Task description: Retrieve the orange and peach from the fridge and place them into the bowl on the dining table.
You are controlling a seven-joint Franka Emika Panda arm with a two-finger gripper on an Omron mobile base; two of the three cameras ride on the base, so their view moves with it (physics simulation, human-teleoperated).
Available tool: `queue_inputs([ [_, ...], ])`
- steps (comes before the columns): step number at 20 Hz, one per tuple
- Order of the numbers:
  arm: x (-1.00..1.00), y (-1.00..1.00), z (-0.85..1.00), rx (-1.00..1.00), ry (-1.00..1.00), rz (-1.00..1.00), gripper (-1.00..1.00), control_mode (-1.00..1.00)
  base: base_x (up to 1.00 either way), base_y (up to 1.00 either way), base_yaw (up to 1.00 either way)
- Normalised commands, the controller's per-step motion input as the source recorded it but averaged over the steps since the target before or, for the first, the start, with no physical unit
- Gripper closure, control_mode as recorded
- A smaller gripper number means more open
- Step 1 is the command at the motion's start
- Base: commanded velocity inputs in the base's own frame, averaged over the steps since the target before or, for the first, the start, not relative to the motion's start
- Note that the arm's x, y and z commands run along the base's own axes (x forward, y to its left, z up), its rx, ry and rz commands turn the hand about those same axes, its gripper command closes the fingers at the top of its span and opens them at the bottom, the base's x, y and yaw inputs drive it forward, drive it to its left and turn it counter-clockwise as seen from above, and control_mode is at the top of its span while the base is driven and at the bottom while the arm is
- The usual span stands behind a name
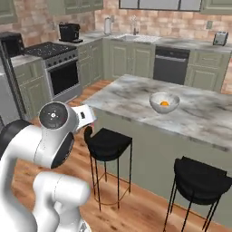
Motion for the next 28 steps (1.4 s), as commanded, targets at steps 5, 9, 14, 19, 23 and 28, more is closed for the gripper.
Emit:
queue_inputs([
  [5,0.0,0.0,0.0,0.0,0.0,0.0,1.0,1.0,0.2,-0.89,-0.6],
  [9,0.0,0.0,0.0,0.0,0.0,0.0,1.0,1.0,0.63,-0.7,-0.52],
  [14,0.0,0.0,0.0,0.0,0.0,0.0,1.0,1.0,0.98,-0.01,-0.35],
  [19,0.0,0.0,0.0,0.0,0.0,0.0,1.0,1.0,1.0,0.74,-0.15],
  [23,0.0,0.0,0.0,0.0,0.0,0.0,1.0,1.0,0.97,1.0,-0.16],
  [28,0.0,0.0,0.0,0.0,0.0,0.0,1.0,1.0,0.76,1.0,-0.3],
])
